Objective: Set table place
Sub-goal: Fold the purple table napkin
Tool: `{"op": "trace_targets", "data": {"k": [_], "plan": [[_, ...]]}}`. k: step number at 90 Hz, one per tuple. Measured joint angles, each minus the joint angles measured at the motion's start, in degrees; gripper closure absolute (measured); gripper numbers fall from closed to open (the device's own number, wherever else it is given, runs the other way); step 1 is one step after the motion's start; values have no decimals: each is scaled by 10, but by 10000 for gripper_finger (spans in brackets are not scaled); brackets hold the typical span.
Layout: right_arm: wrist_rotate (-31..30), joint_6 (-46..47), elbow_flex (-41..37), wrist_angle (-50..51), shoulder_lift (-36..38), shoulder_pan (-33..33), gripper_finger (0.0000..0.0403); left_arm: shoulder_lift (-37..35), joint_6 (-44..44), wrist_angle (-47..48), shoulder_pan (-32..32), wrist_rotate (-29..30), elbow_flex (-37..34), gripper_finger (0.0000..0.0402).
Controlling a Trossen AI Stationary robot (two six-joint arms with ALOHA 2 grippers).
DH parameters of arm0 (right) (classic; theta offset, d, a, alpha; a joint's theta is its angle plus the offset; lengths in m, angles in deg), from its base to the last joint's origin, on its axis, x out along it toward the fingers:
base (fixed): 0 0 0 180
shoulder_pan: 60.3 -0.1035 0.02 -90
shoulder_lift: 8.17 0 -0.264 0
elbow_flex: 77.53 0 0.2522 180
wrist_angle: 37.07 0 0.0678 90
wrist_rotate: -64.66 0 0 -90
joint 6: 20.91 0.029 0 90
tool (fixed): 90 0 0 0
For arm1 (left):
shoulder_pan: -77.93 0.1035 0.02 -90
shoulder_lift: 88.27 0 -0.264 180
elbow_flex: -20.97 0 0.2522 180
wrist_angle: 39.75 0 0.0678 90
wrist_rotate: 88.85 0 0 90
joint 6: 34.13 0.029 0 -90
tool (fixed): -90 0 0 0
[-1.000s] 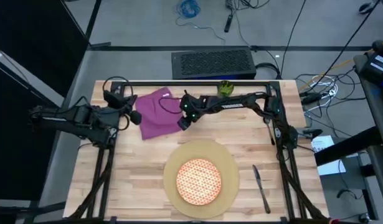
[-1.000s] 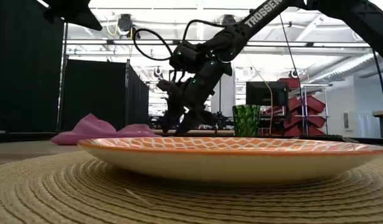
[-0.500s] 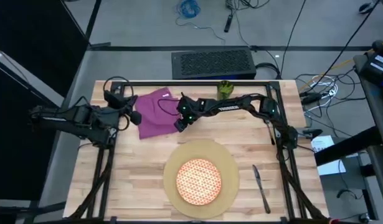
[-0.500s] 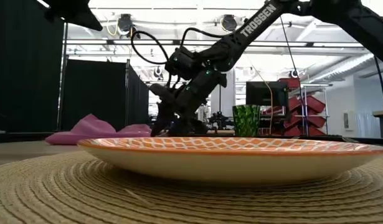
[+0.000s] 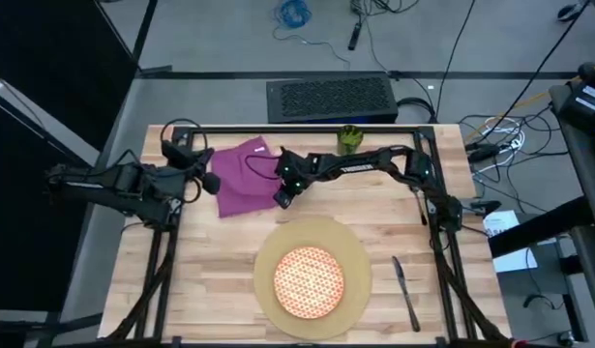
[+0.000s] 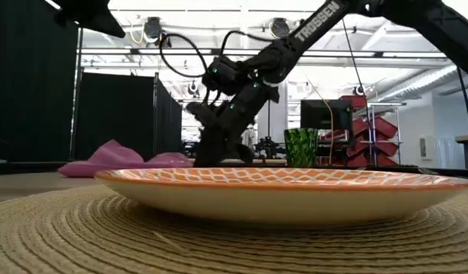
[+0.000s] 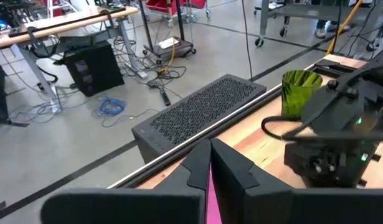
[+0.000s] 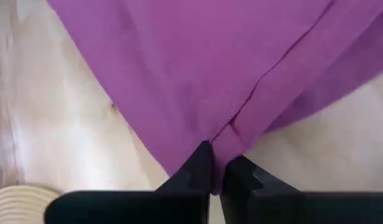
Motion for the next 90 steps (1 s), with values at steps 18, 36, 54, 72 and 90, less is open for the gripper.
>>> {"op": "trace_targets", "data": {"k": [18,36,54,72,90], "plan": [[-31,-44,1,25,60,3,402,0,0,-1,0,0,0,402],[-3,-66,71,27,50,-4,403,0,-1,-3,0,0,0,402],[27,-76,197,126,-40,-21,403,0,-1,-9,0,-7,0,402],[65,-78,260,192,-101,-47,403,0,11,-13,0,-16,0,402],[77,-67,262,180,-97,-68,403,-7,15,-11,0,-16,0,402]]}}
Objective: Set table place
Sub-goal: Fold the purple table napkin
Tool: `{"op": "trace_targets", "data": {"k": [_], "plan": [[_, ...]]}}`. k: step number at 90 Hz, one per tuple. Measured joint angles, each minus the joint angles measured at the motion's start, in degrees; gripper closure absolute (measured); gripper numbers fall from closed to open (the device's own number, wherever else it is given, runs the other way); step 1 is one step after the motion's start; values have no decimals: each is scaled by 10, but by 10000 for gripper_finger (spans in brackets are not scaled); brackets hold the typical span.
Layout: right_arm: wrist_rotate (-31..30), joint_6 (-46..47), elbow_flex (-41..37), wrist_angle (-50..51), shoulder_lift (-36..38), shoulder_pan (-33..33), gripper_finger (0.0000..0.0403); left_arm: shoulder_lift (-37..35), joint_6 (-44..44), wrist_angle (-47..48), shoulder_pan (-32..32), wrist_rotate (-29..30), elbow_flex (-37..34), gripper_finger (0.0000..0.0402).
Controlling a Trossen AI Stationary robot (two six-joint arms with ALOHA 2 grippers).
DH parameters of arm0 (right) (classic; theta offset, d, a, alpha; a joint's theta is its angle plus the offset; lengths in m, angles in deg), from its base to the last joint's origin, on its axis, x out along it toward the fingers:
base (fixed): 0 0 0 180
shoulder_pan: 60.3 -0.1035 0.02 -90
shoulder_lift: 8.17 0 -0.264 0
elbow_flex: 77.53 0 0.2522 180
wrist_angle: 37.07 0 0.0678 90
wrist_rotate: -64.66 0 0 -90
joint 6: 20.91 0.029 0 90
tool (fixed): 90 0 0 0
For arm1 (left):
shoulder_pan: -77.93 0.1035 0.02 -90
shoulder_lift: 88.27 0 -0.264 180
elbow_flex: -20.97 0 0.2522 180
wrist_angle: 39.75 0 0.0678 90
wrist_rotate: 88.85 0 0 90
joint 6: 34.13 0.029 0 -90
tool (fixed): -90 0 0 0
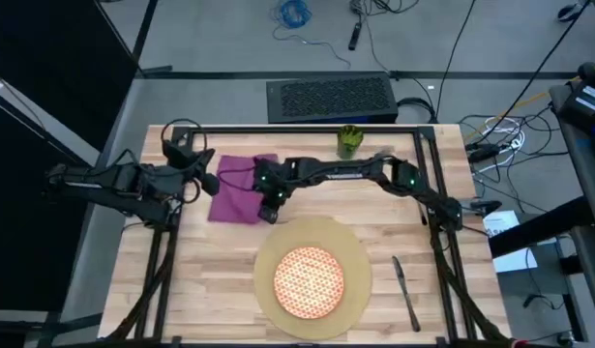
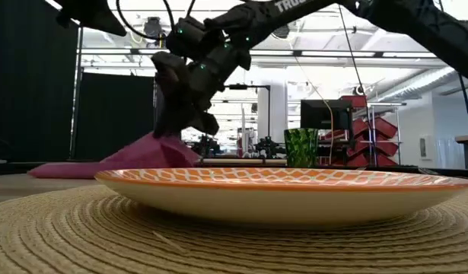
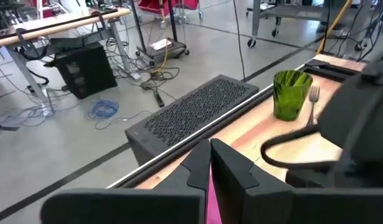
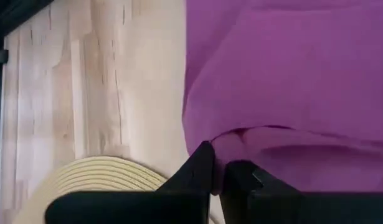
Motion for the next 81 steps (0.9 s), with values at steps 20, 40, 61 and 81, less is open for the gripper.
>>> {"op": "trace_targets", "data": {"k": [20,40,61,81], "plan": [[-5,-14,22,66,2,1,377,-5,-1,0,0,0,0,402],[-55,-61,64,114,4,19,301,-8,-4,2,0,7,0,402],[-52,-105,112,217,4,49,251,-11,-17,33,0,17,0,402],[-50,-99,108,169,-3,93,249,-12,-17,32,0,22,0,402]]}}
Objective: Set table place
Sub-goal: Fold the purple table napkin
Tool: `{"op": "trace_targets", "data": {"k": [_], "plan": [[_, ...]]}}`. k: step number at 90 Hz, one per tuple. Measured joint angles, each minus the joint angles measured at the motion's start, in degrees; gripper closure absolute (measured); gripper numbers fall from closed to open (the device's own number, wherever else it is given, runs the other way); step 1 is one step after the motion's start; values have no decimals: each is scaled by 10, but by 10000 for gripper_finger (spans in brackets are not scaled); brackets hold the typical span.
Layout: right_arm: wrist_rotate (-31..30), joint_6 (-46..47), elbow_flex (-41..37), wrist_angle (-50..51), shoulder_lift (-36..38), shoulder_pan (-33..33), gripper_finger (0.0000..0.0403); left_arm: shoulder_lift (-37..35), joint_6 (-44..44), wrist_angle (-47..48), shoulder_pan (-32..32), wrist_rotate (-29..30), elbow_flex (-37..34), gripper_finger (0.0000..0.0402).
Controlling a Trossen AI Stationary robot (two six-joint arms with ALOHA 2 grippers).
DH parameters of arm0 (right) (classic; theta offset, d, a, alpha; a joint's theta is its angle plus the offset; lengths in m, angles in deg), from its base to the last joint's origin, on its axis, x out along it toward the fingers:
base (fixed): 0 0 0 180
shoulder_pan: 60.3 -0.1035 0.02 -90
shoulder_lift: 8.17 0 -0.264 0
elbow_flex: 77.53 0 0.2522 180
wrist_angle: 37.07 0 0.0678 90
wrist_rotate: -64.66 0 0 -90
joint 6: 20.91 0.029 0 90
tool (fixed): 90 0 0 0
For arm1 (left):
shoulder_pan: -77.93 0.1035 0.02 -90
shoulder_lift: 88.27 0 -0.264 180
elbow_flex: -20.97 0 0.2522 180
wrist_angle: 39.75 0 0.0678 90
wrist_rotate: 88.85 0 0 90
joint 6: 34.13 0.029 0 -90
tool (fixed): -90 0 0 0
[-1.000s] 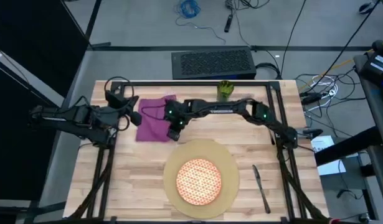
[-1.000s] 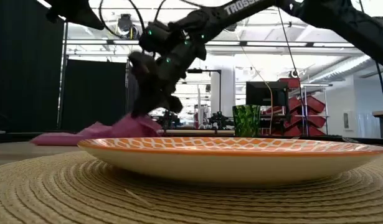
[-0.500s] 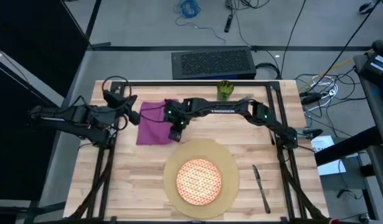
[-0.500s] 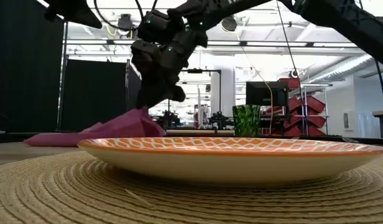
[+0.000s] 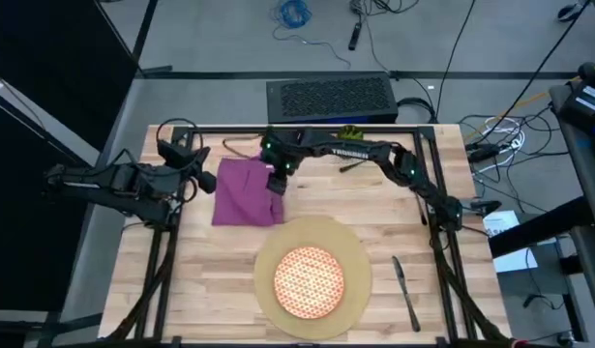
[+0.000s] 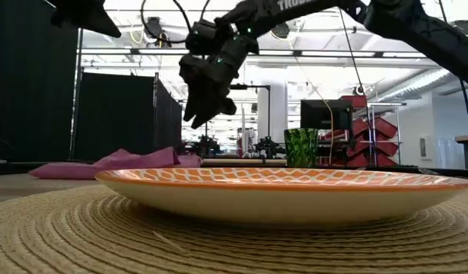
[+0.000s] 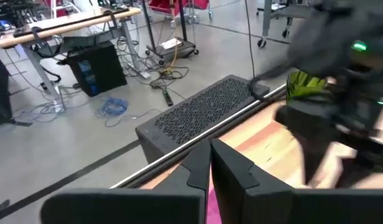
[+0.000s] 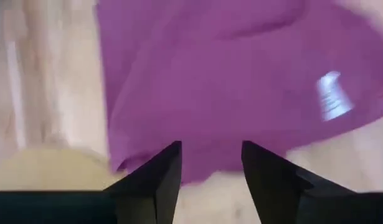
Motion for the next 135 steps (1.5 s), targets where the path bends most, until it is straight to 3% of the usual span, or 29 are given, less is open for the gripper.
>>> {"op": "trace_targets", "data": {"k": [30,57,76,90,135], "plan": [[112,105,-141,-109,1,58,245,0,-5,16,0,-9,0,402],[132,99,-240,-121,46,37,245,0,-33,48,0,-19,0,402],[150,169,-331,-267,68,24,245,0,-35,51,0,-19,0,402],[142,208,-339,-379,71,15,245,0,-35,43,0,-20,0,402],[78,155,-341,-292,66,27,245,0,-49,43,0,-29,0,402]]}}
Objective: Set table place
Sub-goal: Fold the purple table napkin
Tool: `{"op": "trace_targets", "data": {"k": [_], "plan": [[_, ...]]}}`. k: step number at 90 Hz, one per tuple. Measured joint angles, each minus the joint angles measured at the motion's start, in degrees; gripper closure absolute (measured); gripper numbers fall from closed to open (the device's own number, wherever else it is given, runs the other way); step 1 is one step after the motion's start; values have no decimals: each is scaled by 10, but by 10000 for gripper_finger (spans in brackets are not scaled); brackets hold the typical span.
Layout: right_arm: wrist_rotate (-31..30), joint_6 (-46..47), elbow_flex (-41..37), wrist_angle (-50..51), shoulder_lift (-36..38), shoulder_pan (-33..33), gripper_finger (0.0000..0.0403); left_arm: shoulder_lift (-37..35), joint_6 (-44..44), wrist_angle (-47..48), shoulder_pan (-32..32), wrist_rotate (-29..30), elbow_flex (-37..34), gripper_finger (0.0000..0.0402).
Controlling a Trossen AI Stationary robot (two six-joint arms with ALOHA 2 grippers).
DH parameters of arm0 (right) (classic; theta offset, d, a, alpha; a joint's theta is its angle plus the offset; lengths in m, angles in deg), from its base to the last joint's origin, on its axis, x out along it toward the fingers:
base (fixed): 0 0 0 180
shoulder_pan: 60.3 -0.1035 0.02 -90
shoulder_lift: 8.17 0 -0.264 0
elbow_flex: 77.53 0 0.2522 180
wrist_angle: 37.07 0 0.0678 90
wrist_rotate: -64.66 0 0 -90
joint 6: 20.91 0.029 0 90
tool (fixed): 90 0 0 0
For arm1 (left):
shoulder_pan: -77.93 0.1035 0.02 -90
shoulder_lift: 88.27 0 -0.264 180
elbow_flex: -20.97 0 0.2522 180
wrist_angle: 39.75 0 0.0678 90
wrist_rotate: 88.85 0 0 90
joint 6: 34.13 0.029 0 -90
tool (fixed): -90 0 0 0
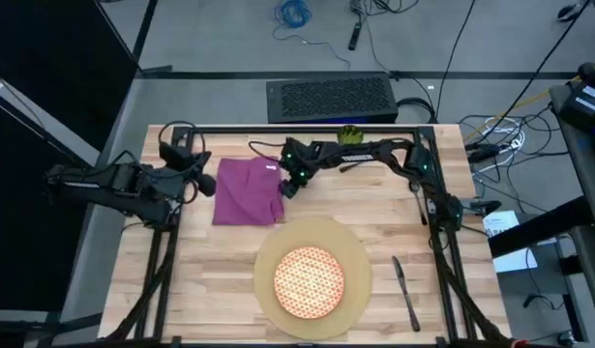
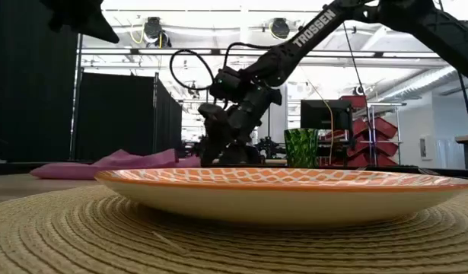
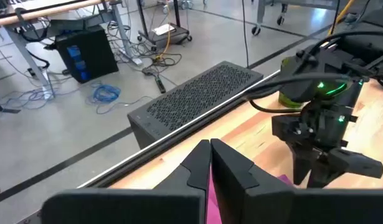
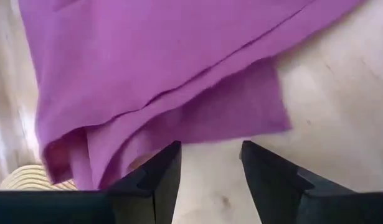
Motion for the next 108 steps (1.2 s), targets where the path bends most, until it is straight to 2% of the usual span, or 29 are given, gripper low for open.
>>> {"op": "trace_targets", "data": {"k": [27,51,74,92,101,108], "plan": [[-23,-8,0,-23,-2,0,245,0,2,0,0,0,0,402],[-84,-12,0,-27,-5,-16,245,0,1,-1,0,-1,0,402],[-78,13,0,-25,5,-14,255,0,1,-4,0,-6,0,402],[-72,5,5,-30,24,-13,282,0,2,-4,0,-6,0,402],[-69,0,4,-15,22,-12,322,0,3,-4,0,-6,0,402],[-67,-12,4,-13,19,-12,368,0,4,-4,0,-6,0,402]]}}
